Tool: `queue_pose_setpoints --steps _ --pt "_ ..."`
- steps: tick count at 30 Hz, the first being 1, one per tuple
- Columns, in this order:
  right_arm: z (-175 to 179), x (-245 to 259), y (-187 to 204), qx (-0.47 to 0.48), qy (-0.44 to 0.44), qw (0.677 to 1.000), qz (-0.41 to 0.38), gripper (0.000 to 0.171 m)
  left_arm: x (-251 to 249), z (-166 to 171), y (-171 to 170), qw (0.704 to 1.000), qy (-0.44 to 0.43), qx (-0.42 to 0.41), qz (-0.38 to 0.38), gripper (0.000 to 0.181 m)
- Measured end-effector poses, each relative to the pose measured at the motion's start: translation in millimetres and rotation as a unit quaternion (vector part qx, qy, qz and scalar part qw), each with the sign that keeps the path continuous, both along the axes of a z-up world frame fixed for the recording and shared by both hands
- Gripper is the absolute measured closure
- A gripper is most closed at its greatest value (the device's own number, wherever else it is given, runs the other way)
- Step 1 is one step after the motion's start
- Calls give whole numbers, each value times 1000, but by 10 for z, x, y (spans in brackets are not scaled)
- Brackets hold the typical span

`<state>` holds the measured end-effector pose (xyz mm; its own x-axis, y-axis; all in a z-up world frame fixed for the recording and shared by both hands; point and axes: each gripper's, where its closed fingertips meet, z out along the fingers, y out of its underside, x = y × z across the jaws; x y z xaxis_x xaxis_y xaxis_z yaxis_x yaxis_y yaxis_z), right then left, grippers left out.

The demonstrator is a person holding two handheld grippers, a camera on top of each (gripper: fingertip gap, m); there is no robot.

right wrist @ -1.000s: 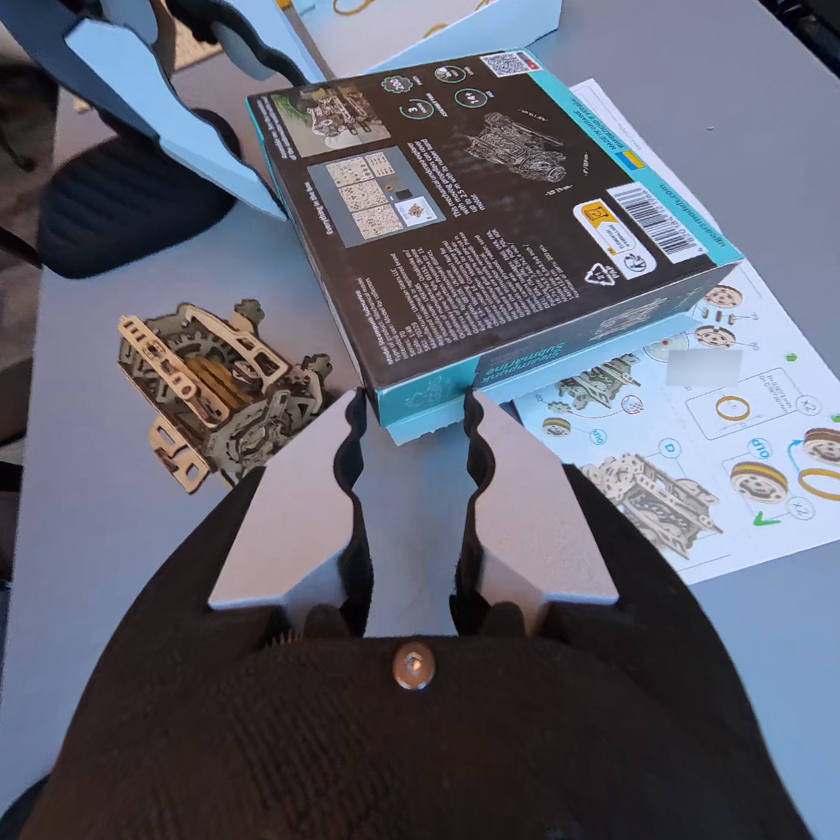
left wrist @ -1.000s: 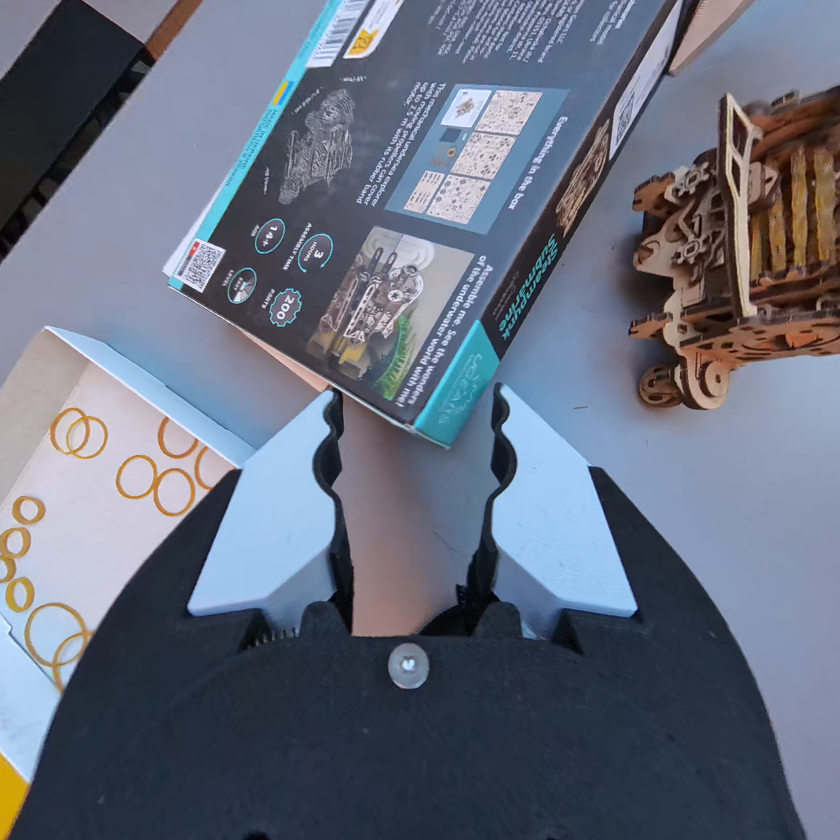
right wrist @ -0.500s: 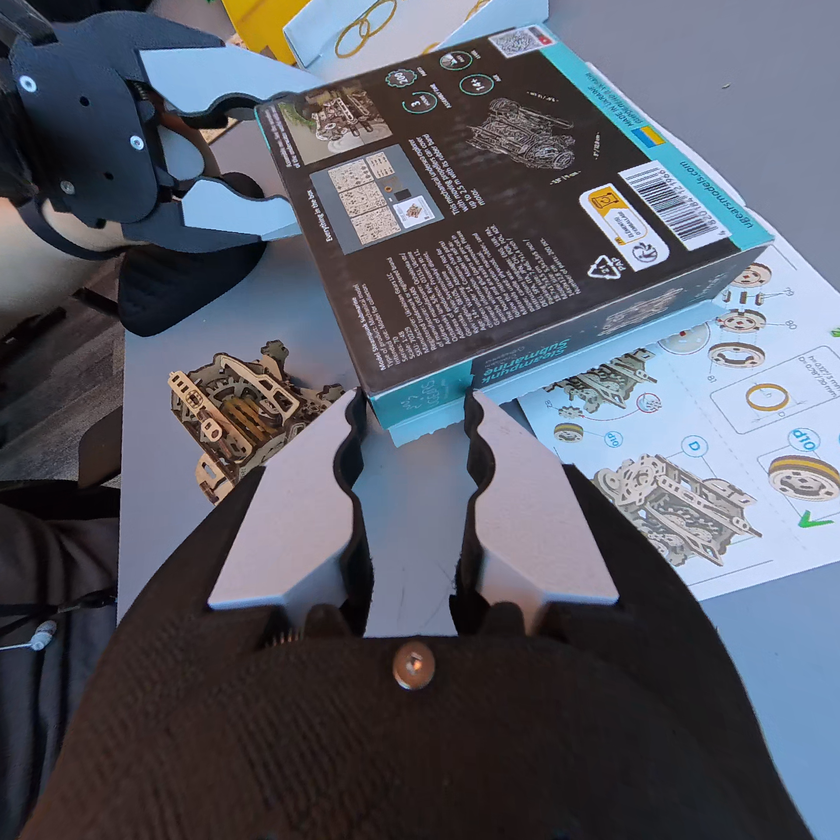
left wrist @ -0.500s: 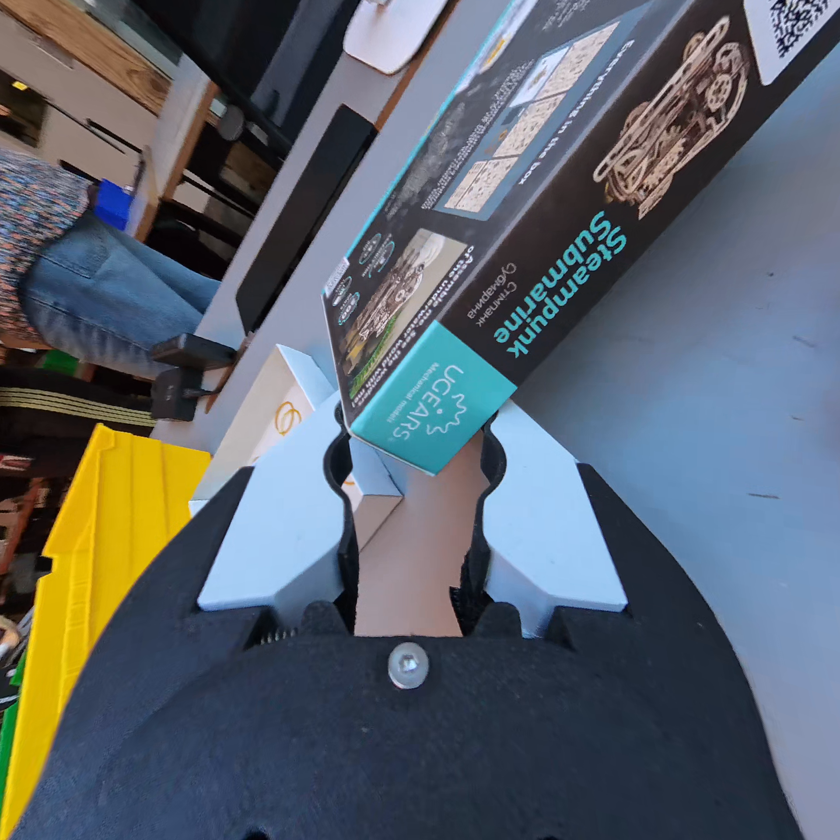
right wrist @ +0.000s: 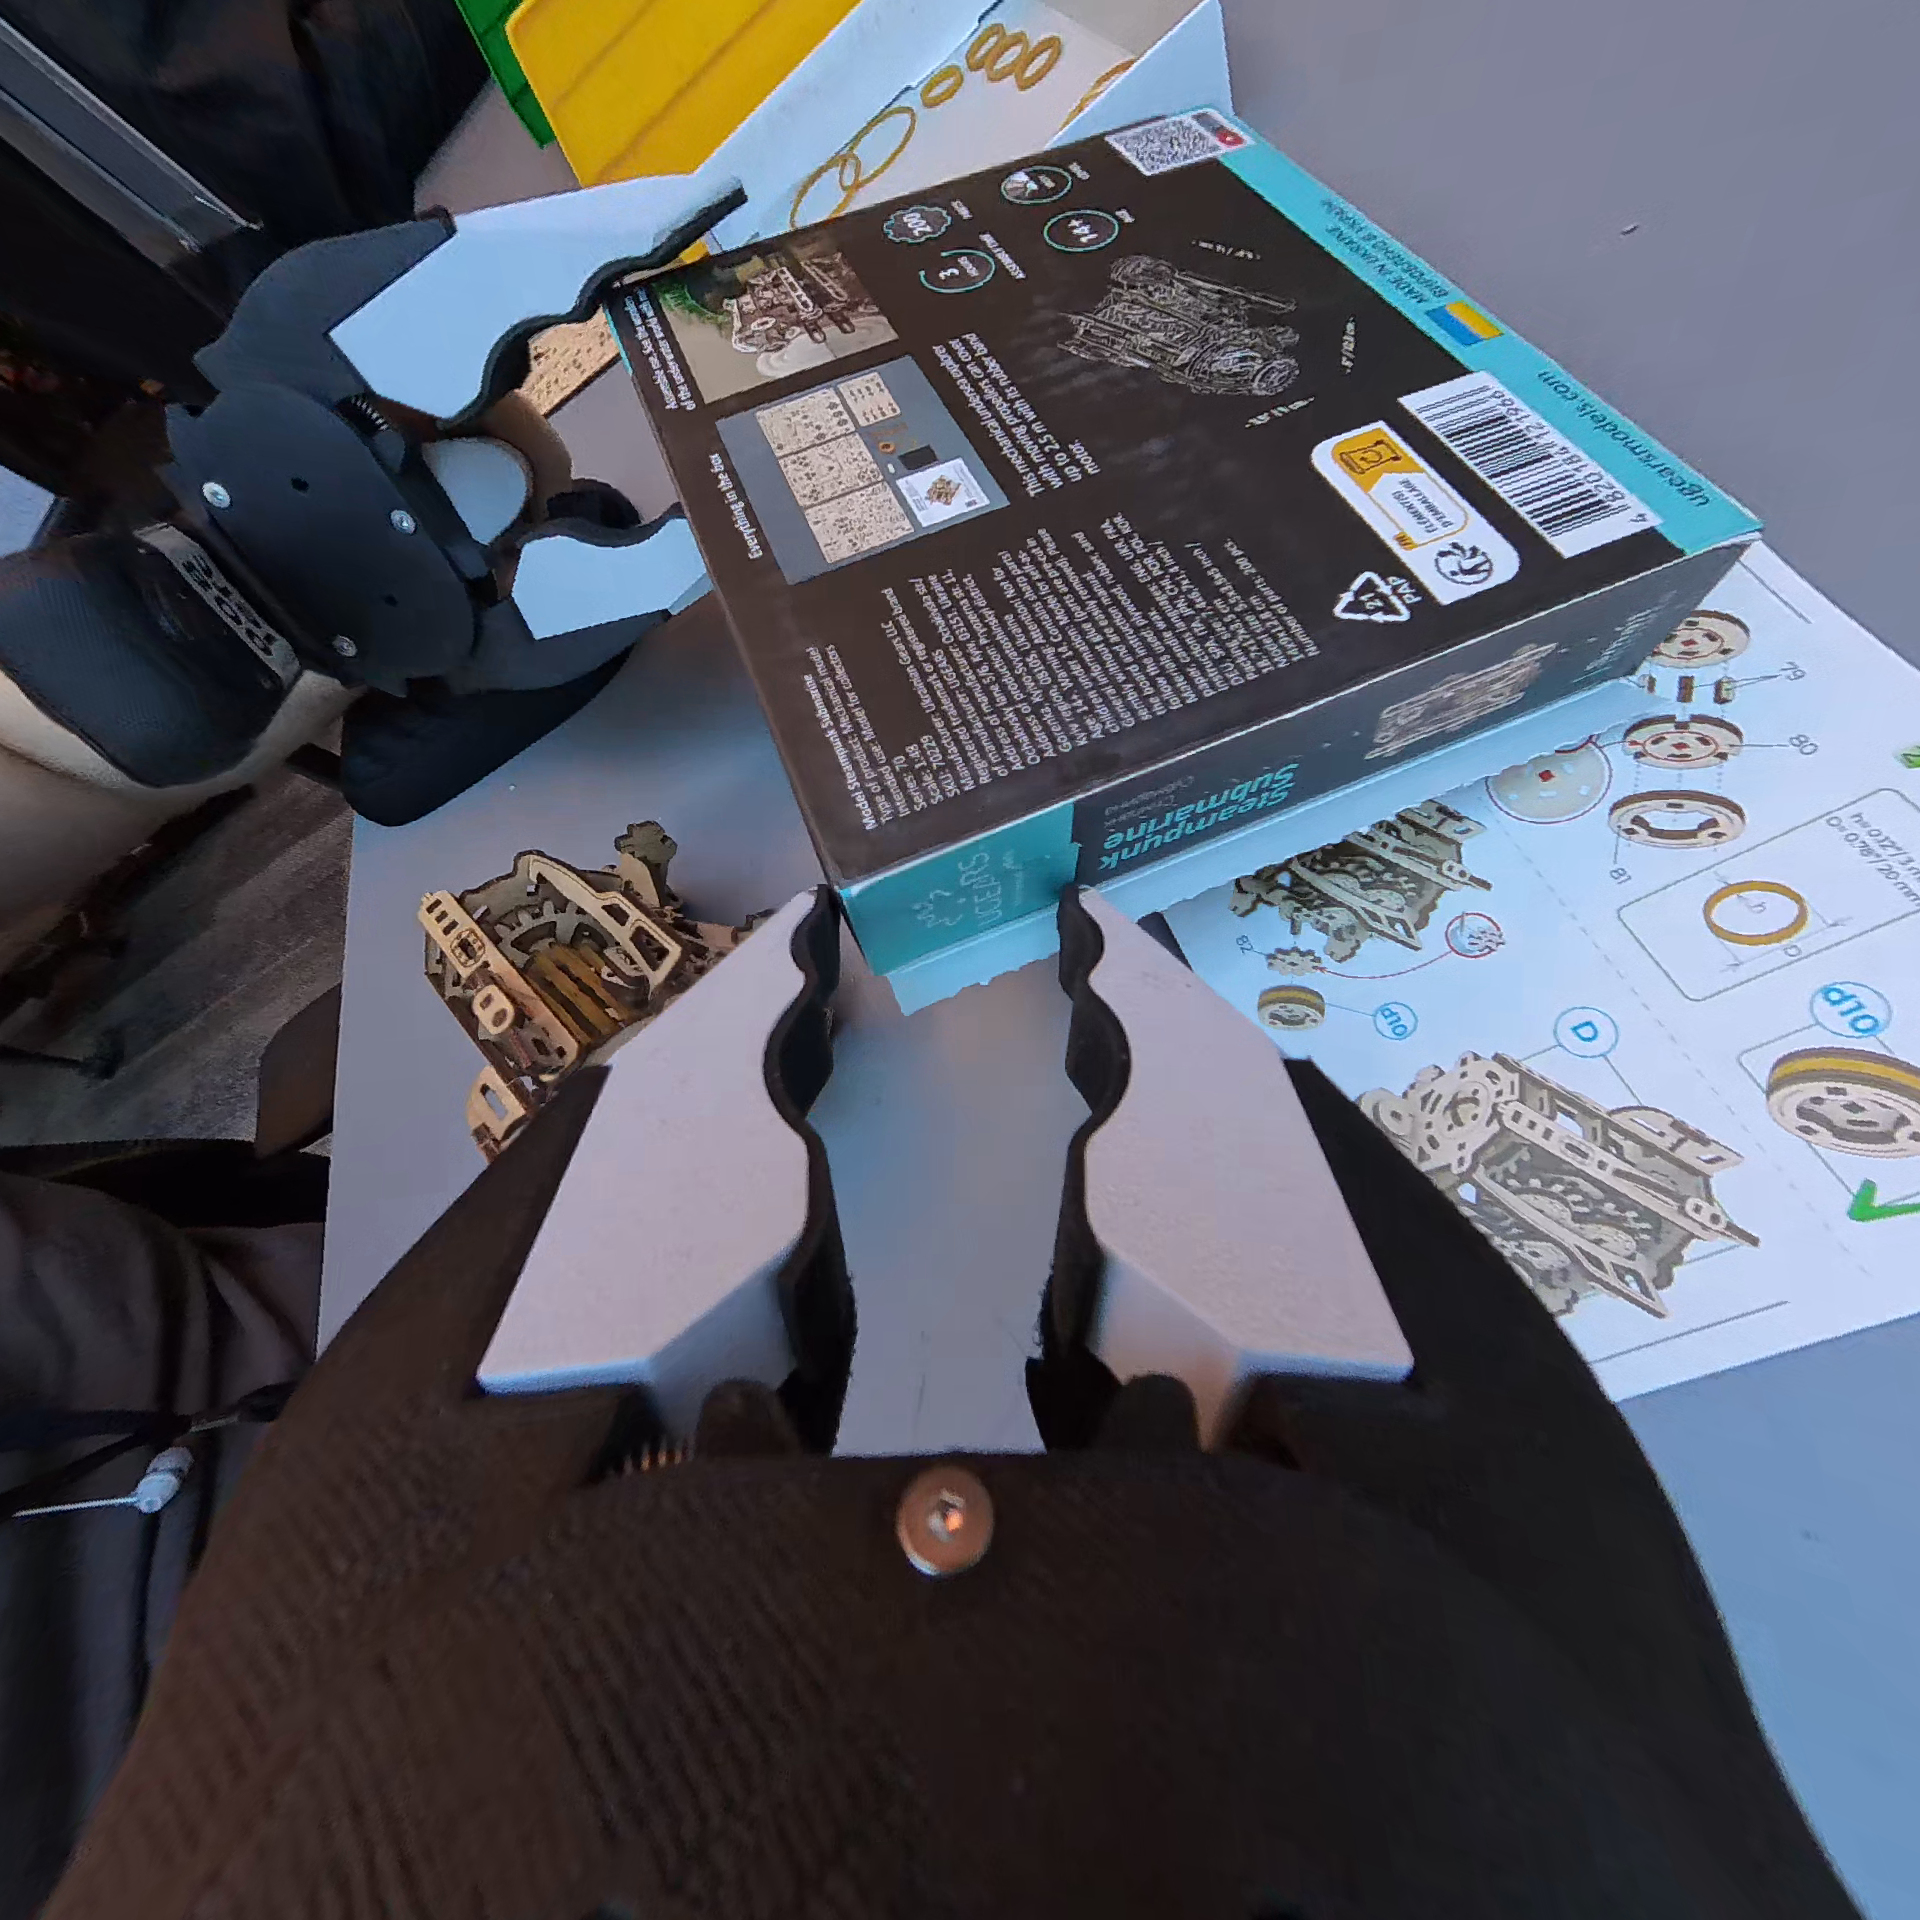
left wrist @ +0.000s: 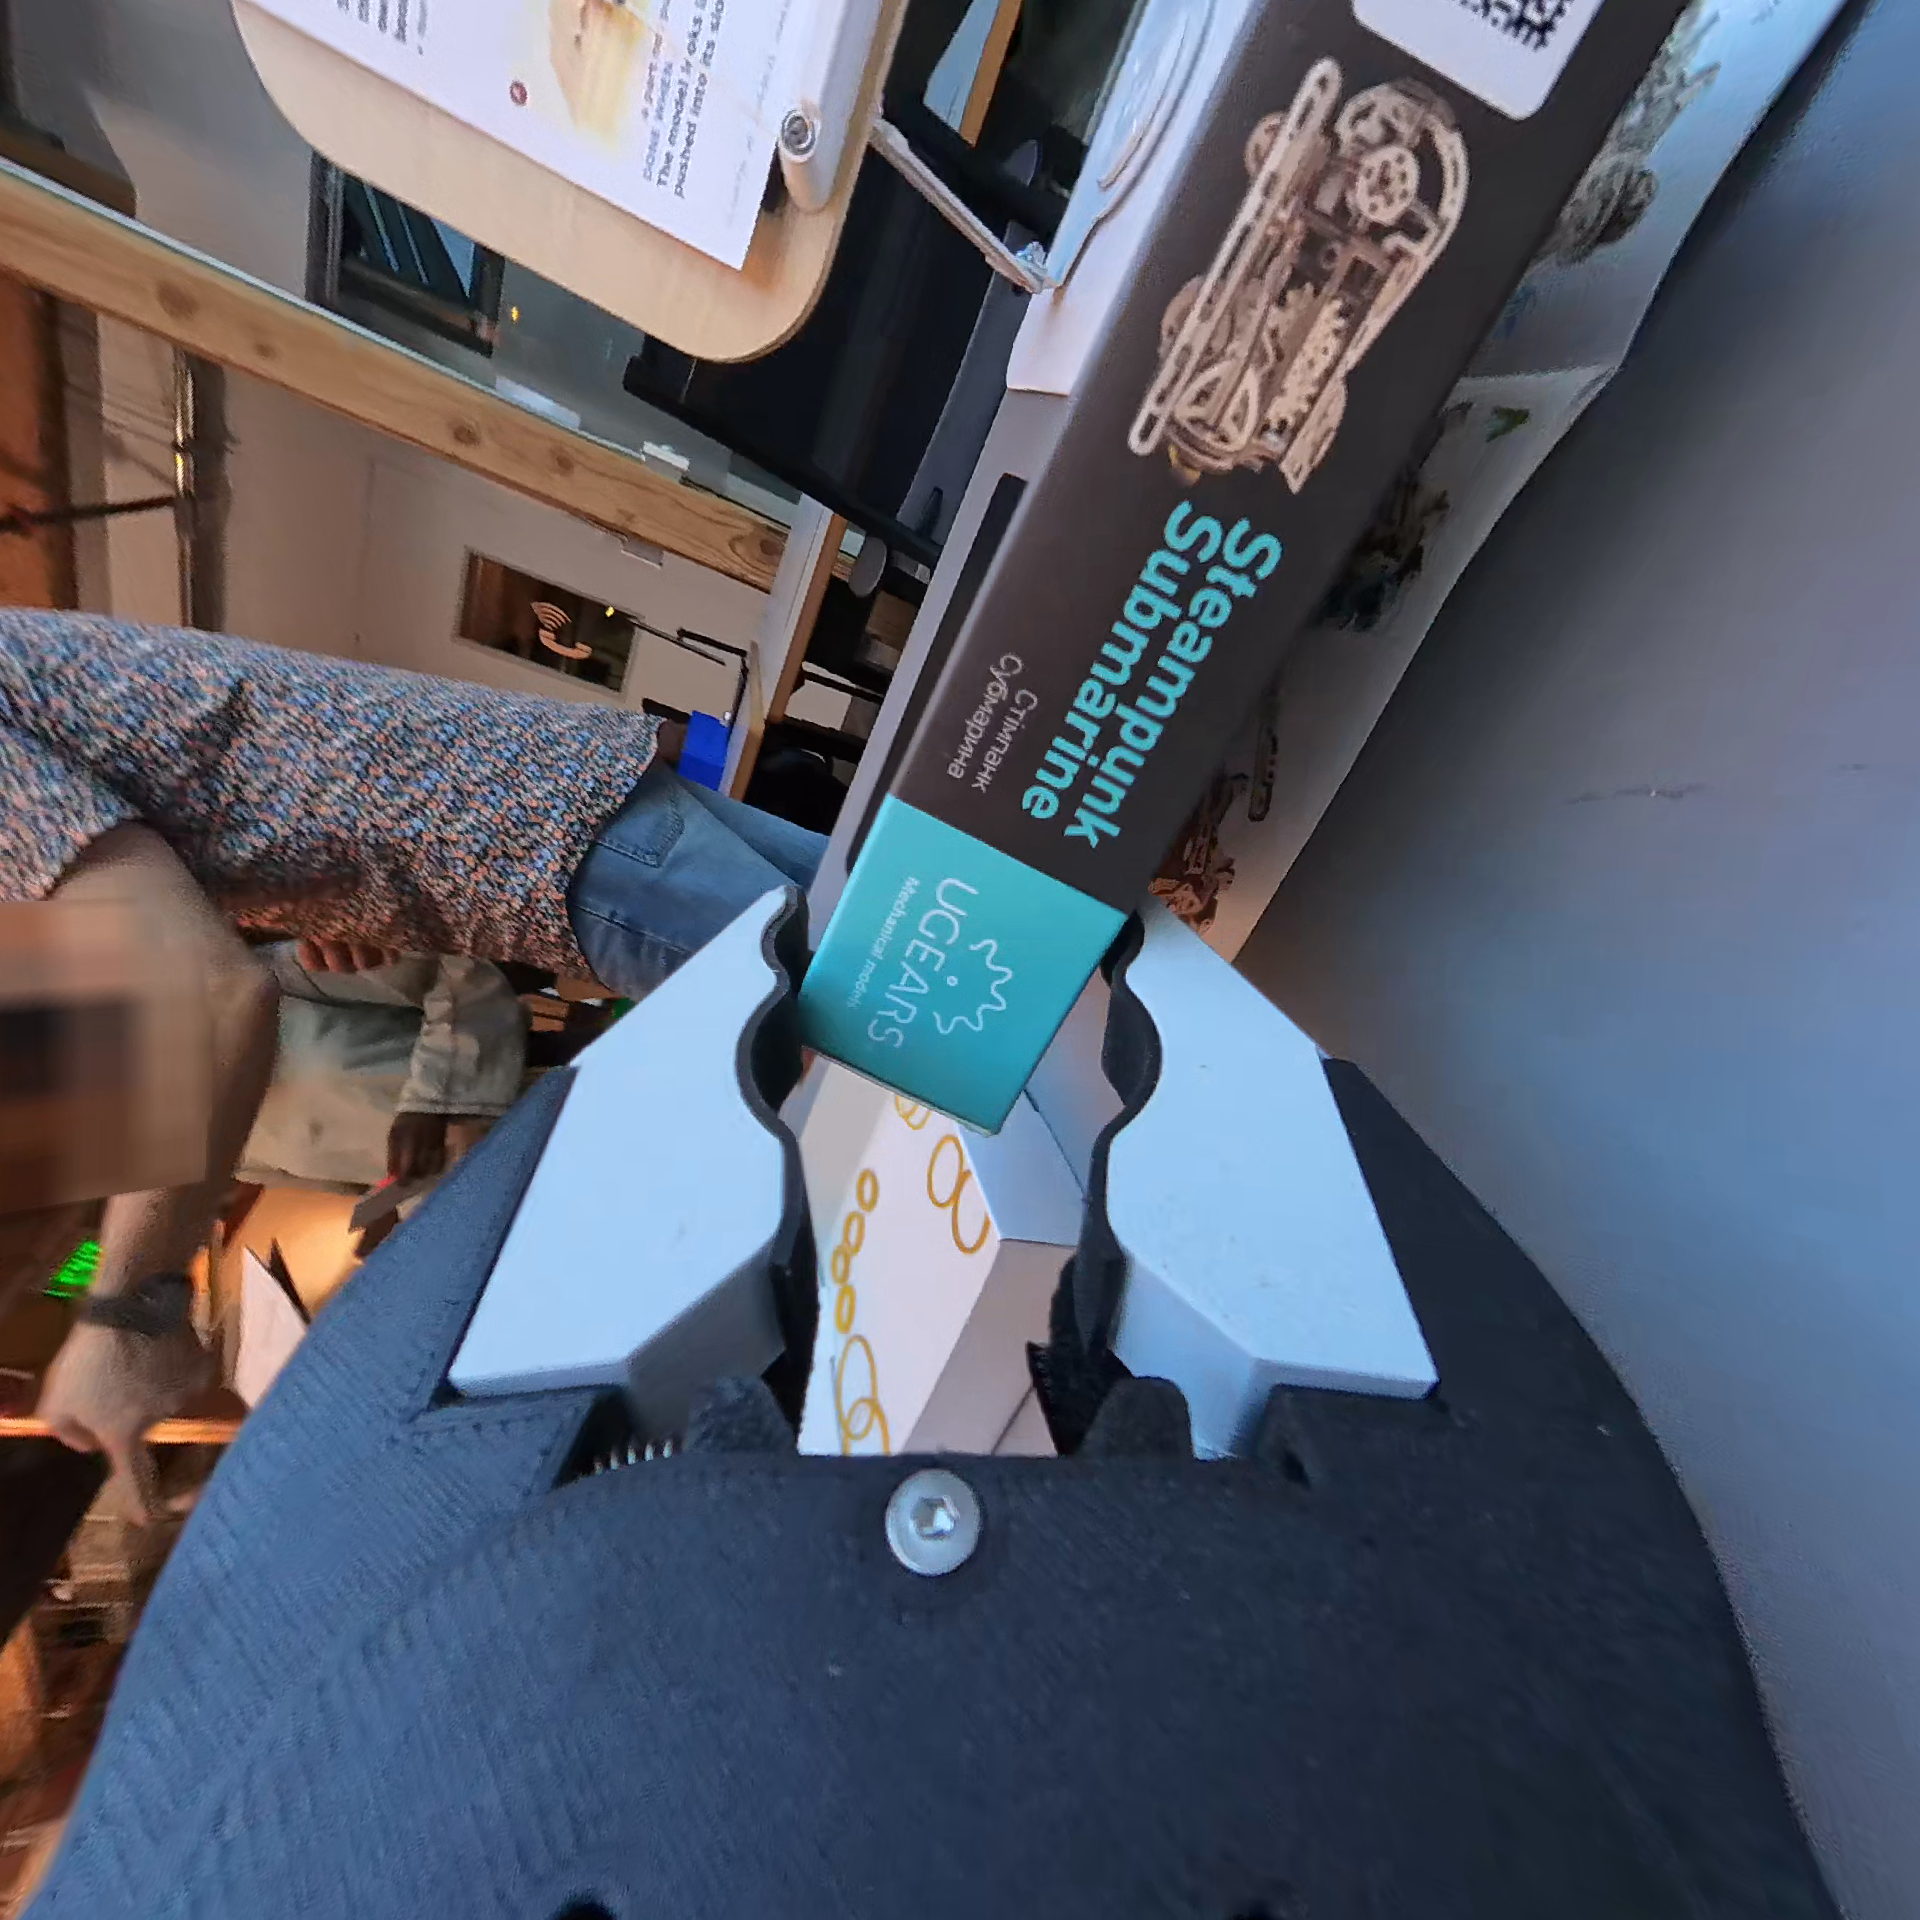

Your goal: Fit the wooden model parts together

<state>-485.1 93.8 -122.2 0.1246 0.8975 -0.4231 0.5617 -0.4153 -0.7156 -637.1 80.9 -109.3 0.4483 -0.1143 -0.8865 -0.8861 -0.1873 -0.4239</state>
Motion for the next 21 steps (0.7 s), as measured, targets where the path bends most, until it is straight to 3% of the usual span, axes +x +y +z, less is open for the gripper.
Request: queue_pose_setpoints --steps 1,6,9,13,16,18,21 --pt "-10 4 1 1 -2 1000 1 130 4 4 2 1000 17 0 -5 128" --pt "-15 12 -14 45 -2 999 25 118 -14 -65 3 996 70 -55 -12 135" --pt "121 3 70 161 41 986 25 106 -18 -78 -8 994 58 -89 -12 138" --pt "488 57 131 401 104 910 31 89 -39 -51 4 991 63 -117 -9 139" --pt "509 -21 9 519 83 847 82 86 -57 -32 26 989 59 -139 -6 138" --pt "409 -121 21 573 37 811 109 87 -54 -12 43 988 54 -147 -5 138" --pt "337 -249 115 626 -6 770 123 103 -39 9 67 987 51 -151 -7 139"
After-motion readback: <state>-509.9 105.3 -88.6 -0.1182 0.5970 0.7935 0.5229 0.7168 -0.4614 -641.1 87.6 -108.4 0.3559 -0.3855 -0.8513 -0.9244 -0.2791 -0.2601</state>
